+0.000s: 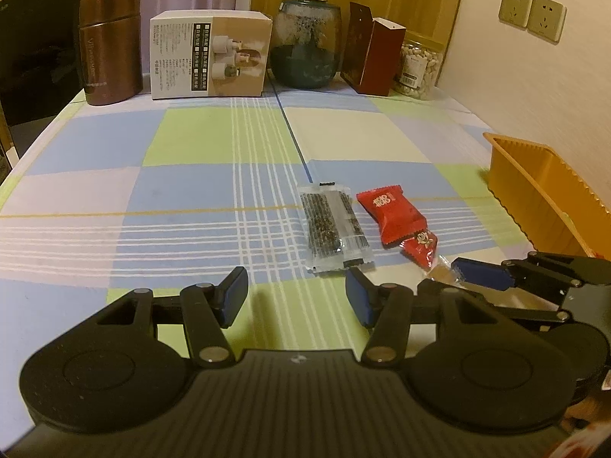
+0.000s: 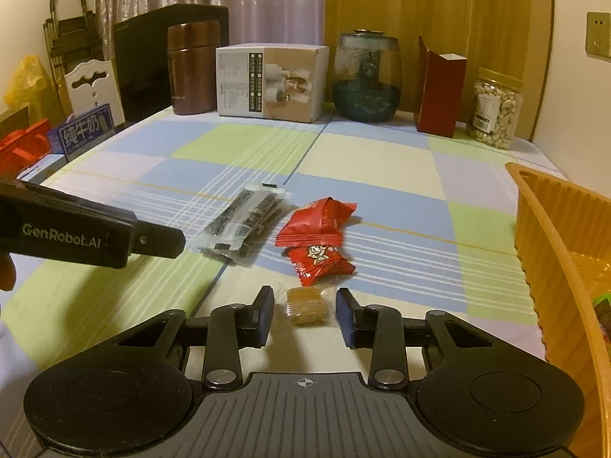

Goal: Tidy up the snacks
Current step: 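Grasp the brown candy with the right tool while the left tool grasps the tea-leaf packet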

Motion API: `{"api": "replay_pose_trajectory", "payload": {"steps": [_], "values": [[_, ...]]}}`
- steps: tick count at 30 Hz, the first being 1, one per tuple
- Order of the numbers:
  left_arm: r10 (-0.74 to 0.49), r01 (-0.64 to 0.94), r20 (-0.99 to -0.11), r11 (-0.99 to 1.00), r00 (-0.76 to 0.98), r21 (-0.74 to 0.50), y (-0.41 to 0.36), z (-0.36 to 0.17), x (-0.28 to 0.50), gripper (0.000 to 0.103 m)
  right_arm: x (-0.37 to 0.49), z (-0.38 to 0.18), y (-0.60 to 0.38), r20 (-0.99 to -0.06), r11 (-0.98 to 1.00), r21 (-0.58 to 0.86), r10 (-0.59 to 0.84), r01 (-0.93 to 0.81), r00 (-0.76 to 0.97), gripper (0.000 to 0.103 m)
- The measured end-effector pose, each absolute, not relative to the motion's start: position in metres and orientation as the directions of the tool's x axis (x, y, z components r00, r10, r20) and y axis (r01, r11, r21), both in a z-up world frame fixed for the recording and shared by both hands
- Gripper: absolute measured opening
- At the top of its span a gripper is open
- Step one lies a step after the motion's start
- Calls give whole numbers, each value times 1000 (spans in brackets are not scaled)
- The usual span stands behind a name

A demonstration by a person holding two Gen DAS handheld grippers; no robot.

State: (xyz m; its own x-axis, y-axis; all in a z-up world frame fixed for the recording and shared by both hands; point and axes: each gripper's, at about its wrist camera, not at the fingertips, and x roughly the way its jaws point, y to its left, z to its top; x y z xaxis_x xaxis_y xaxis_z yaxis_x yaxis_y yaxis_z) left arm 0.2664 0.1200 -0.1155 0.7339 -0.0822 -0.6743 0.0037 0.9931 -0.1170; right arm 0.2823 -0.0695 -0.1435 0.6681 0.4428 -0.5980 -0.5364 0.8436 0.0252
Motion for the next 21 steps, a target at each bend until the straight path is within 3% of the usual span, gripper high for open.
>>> {"api": "replay_pose_trajectory", "payload": {"steps": [21], "values": [[-102, 18, -636, 990, 765, -137, 97, -132, 310, 52, 291, -123, -100, -569, 915, 81, 367, -394, 735, 35]]}}
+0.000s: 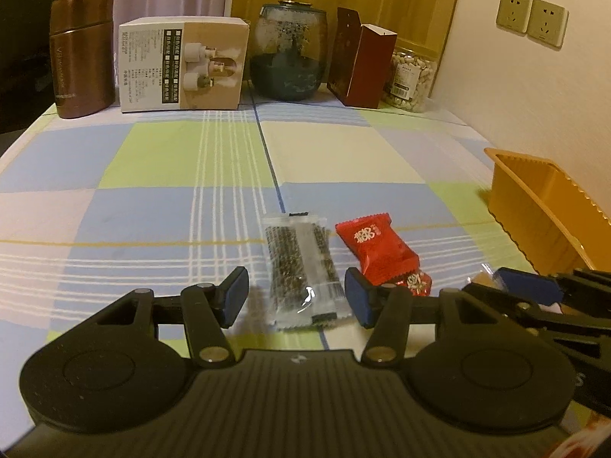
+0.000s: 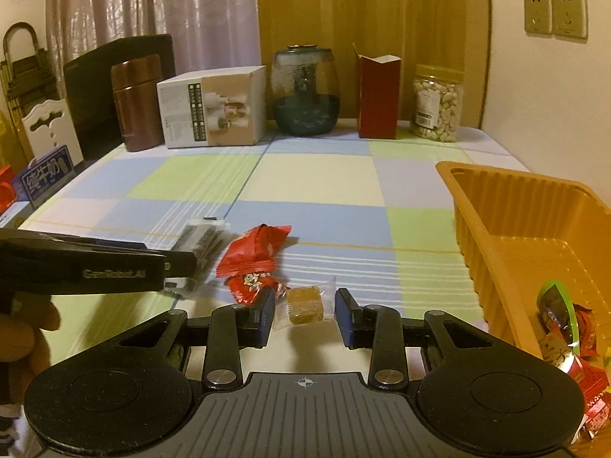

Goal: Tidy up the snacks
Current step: 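Grasp the brown candy with the right tool while the left tool grasps the tea-leaf packet, then carry the tea-leaf packet and brown candy over the orange tray with both tools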

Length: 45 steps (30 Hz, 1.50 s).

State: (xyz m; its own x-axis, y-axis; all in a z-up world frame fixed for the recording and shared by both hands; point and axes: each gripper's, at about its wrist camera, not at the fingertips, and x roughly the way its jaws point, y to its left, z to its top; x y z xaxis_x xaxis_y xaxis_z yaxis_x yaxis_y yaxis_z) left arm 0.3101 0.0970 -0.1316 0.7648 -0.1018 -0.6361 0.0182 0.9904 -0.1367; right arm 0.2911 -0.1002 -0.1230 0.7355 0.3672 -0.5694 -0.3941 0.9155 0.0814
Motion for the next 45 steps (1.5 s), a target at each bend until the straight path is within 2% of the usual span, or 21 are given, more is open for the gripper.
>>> {"api": "replay_pose_trajectory", "payload": {"steps": [2, 12, 22, 34, 44, 45], "values": [[-101, 20, -637, 991, 764, -134, 95, -134, 315, 51, 291, -122, -101, -567, 917, 85, 366, -390, 738, 35], [-95, 17, -653, 992, 751, -125, 91, -140, 322, 37, 296, -121, -107, -567, 922, 106, 363, -372, 739, 35], [-67, -24, -670, 992, 739, -124, 90, -131, 294, 36, 290, -112, -112, -554, 925, 115, 363, -362, 750, 35], [-87, -24, -671, 988, 736, -154, 71, -114, 233, 35, 250, -90, -132, -539, 929, 118, 358, -352, 763, 35], [-65, 4, -693, 996, 718, -89, 52, -125, 206, 37, 219, -91, -150, -553, 935, 119, 343, -335, 759, 35], [-60, 9, -687, 997, 724, -78, 51, -124, 208, 40, 218, -91, -150, -553, 935, 122, 343, -333, 760, 35]]}}
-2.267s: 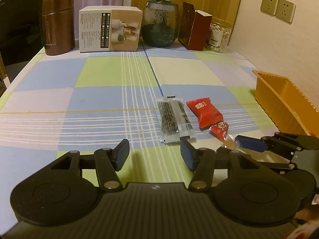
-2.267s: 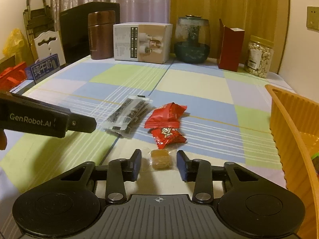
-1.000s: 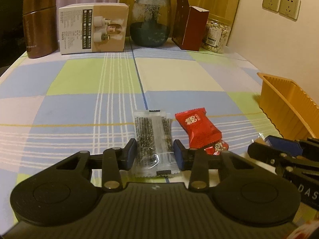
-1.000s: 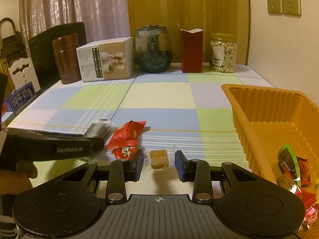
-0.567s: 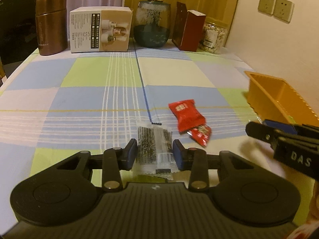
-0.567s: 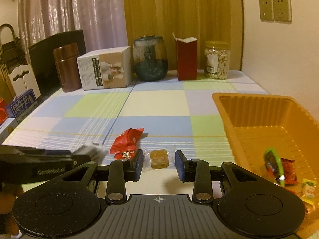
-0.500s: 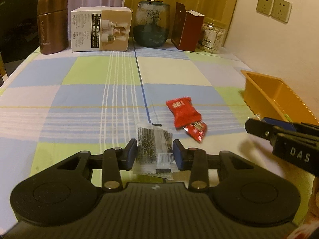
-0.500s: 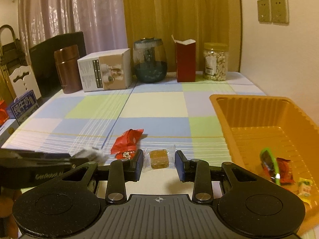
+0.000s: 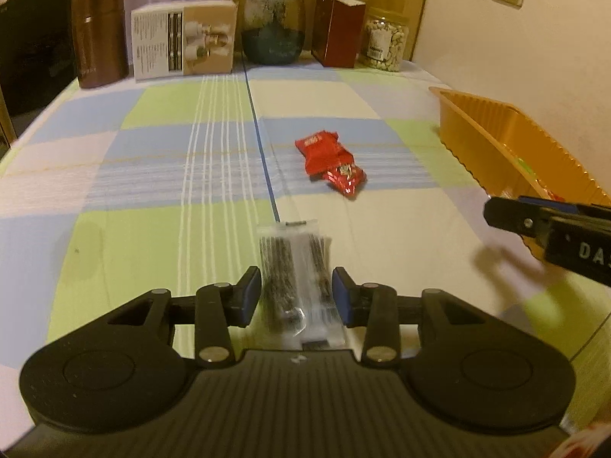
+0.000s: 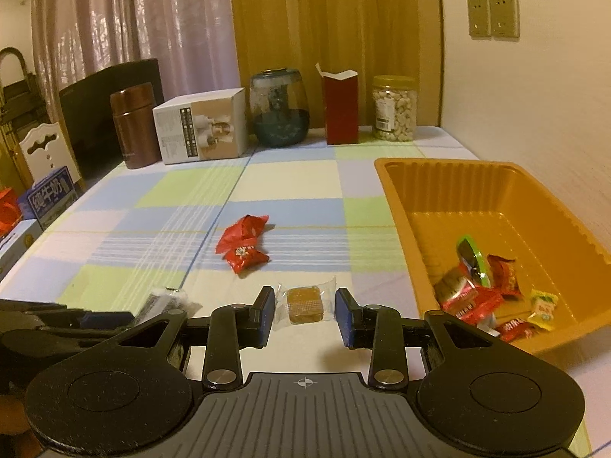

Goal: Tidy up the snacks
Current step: 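Carry the tea-leaf packet and brown candy over the orange tray with both tools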

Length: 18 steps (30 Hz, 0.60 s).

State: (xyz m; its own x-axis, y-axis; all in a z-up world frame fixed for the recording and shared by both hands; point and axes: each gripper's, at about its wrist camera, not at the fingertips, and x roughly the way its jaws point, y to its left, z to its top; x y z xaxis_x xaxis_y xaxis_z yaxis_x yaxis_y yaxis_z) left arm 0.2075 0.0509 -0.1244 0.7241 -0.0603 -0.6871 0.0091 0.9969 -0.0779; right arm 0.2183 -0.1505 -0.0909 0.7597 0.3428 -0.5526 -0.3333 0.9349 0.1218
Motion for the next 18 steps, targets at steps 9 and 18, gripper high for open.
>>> {"api": "replay_pose_trajectory", "payload": {"steps": [9, 18], "values": [[-53, 2, -700, 997, 712, -73, 50, -134, 218, 36, 220, -92, -152, -554, 935, 138, 347, -328, 756, 35], [-60, 1, -683, 996, 727, -87, 48, -120, 207, 34, 219, -88, -150, -540, 932, 137, 354, -335, 764, 35]]}}
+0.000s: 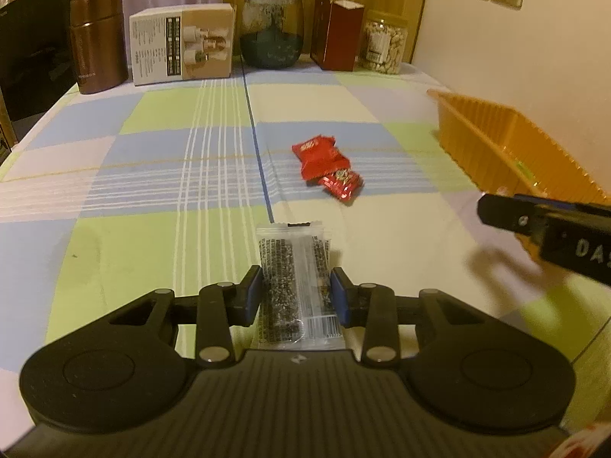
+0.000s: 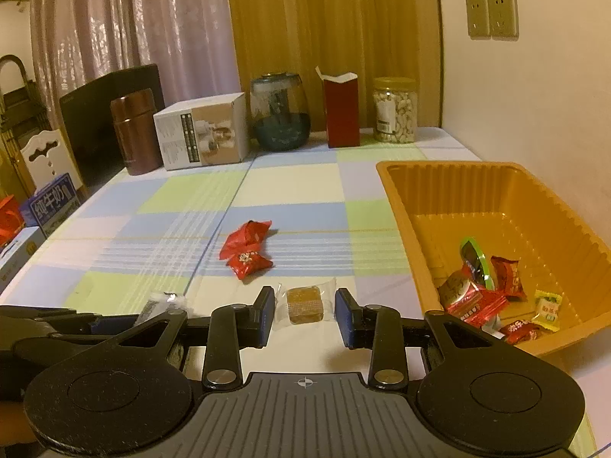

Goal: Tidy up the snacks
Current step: 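Carry the tea-leaf packet and brown candy over the orange tray with both tools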

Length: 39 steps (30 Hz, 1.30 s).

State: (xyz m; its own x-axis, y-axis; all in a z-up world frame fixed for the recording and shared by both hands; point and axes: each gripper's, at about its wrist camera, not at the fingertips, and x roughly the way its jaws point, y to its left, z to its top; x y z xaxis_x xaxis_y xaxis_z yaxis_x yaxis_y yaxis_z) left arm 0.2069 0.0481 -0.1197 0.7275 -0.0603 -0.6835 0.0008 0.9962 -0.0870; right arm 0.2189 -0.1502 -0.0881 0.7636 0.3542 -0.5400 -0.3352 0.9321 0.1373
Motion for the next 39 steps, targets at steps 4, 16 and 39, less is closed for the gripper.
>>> {"api": "replay_pose_trajectory", "payload": {"steps": [4, 16, 39], "values": [[-69, -9, -670, 994, 740, -112, 46, -106, 196, 34, 212, -83, -152, -528, 933, 135, 353, -334, 772, 35], [-91, -18, -652, 987, 752, -159, 30, -77, 160, 34, 179, -67, -174, -501, 945, 138, 325, -297, 802, 35], [-129, 38, -621, 987, 773, -158, -8, -46, 132, 34, 144, -50, -215, -463, 957, 164, 290, -240, 838, 35]]}}
